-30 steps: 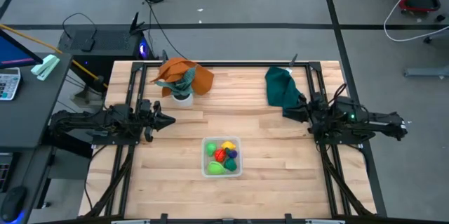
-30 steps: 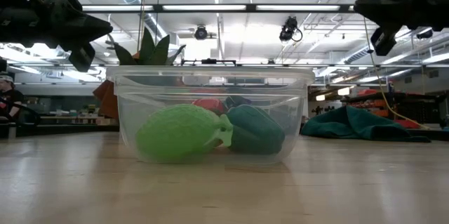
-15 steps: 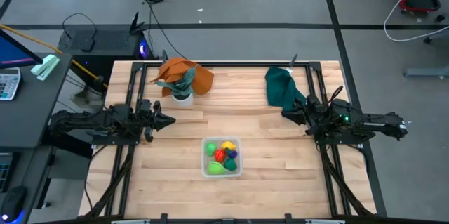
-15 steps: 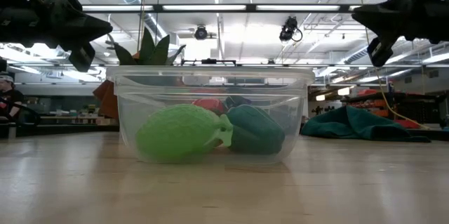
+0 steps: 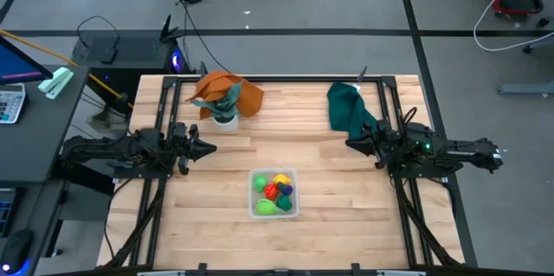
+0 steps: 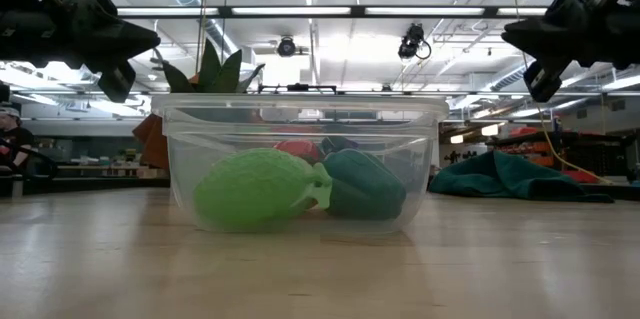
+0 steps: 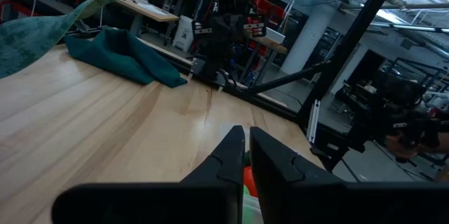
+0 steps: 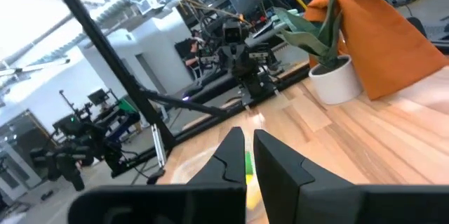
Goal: Pick and placing Produce into tupperware
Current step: Return to Home Position
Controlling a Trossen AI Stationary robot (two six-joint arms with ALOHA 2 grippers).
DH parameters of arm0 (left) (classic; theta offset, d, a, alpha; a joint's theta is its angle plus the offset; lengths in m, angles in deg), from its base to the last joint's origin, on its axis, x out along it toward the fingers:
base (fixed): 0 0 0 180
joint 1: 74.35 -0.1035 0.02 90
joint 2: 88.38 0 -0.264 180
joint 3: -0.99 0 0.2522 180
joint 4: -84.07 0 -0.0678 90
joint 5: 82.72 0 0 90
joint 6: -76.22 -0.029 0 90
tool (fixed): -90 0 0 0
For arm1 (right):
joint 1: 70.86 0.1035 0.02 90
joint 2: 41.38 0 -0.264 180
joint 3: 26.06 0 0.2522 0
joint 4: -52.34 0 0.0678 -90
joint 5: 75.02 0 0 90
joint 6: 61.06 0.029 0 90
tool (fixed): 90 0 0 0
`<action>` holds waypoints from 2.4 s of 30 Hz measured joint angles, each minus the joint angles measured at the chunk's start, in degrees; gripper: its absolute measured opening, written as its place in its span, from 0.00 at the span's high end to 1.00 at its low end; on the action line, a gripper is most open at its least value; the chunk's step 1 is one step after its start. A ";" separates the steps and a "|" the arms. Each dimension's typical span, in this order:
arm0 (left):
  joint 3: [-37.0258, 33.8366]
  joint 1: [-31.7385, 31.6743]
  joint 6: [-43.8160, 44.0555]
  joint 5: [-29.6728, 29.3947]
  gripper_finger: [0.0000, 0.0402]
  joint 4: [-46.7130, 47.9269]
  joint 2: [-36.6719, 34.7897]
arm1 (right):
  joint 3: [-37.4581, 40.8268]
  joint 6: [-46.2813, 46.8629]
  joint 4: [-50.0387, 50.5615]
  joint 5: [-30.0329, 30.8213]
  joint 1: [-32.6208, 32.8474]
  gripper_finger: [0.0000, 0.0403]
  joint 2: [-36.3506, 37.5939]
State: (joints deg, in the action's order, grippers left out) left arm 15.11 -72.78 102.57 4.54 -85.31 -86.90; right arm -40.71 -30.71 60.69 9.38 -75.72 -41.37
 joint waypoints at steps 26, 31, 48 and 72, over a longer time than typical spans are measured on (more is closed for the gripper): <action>0.01 0.02 0.02 0.01 0.94 0.01 0.02 | -0.48 -17.25 4.72 -0.35 0.02 1.00 -0.02; 0.02 0.01 0.00 0.00 0.93 0.01 0.02 | -0.48 -23.34 4.74 -0.37 0.02 1.00 -0.02; 0.00 0.01 -18.57 0.01 0.94 0.02 0.01 | -0.48 -21.12 4.77 -0.48 0.02 1.00 -0.02; 0.00 0.00 -24.04 0.00 0.92 0.02 0.02 | -0.50 -21.10 4.77 -0.48 0.02 1.00 -0.03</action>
State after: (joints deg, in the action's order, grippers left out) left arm 15.11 -72.78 78.53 4.53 -85.28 -86.88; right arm -41.21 -51.81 65.46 8.90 -75.70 -41.40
